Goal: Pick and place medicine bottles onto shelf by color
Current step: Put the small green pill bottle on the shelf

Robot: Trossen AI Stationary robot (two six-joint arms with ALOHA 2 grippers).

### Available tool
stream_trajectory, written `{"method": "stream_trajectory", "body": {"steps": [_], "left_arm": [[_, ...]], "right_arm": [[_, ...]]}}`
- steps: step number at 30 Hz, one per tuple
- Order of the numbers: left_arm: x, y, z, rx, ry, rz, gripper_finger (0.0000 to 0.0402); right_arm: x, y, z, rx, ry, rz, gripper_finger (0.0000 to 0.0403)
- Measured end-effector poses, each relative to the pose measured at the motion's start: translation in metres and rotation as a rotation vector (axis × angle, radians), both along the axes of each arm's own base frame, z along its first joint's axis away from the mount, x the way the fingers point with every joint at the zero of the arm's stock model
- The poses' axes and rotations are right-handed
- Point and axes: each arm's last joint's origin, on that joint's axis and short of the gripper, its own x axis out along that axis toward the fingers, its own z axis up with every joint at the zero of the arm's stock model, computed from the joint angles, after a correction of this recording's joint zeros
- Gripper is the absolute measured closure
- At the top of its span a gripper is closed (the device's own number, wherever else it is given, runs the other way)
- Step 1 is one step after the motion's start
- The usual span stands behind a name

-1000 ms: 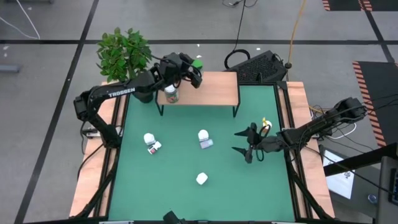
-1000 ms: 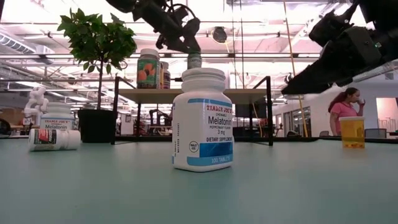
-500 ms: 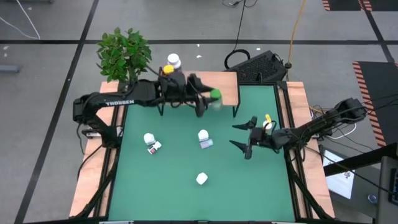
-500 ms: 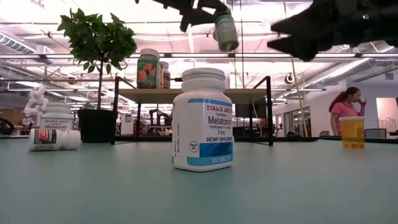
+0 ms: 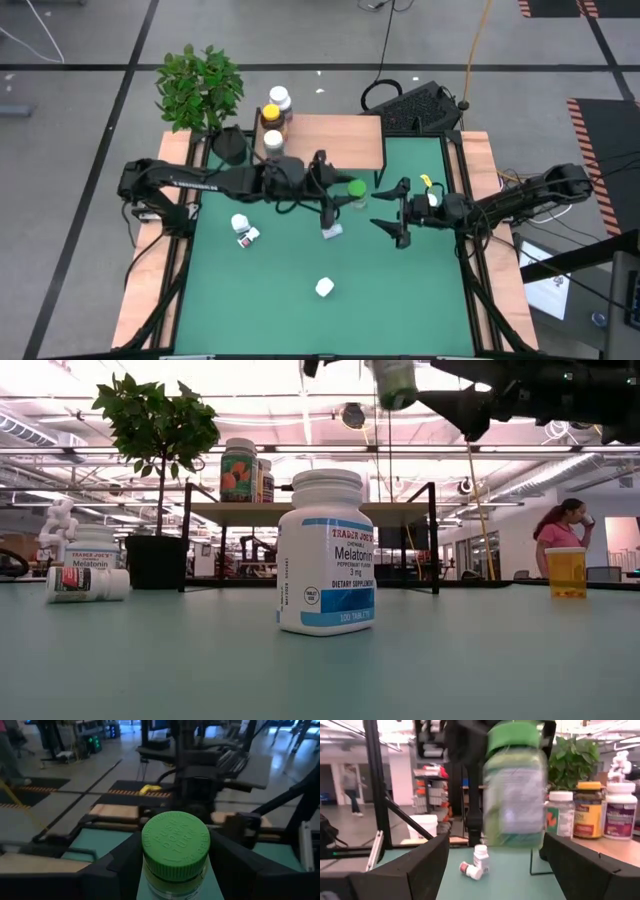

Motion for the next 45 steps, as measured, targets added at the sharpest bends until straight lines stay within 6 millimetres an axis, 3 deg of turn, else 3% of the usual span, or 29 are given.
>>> {"method": "stream_trajectory", "body": {"steps": [6, 22, 35, 40, 45], "left_arm": [[0.015, -0.009, -0.012, -0.006, -0.038, -0.013, 0.0200], [0.034, -0.011, -0.038, -0.049, -0.018, -0.006, 0.0191], [0.033, -0.020, -0.046, 0.020, 0.069, -0.050, 0.0189], [0.030, -0.017, -0.056, -0.007, 0.175, -0.045, 0.0155], [0.028, -0.017, -0.066, -0.020, 0.263, -0.063, 0.0112]], "right_arm": [[0.004, -0.006, -0.001, 0.027, 0.015, 0.109, 0.0087], [0.012, -0.008, -0.015, 0.014, 0.087, 0.070, 0.0091], [0.012, -0.007, -0.025, 0.005, 0.195, 0.073, 0.0202], [0.014, -0.007, -0.033, -0.005, 0.314, 0.069, 0.0195], [0.024, -0.006, -0.028, -0.021, 0.395, 0.067, 0.0193]]}}
